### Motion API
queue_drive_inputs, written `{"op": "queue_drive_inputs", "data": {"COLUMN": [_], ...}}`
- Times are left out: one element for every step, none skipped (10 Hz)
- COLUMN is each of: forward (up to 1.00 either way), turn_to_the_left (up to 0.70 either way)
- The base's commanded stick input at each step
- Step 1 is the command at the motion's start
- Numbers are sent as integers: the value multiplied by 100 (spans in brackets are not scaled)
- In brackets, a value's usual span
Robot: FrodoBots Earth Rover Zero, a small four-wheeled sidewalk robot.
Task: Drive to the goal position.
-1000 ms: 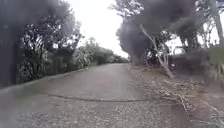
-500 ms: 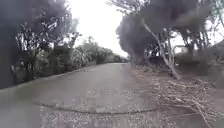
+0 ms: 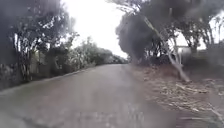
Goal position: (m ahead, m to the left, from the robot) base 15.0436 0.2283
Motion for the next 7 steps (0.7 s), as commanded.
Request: {"op": "queue_drive_inputs", "data": {"forward": [85, 85, 85, 85, 85, 85, 85], "turn_to_the_left": [15, 34, 34, 1, 0, 0, 0]}}
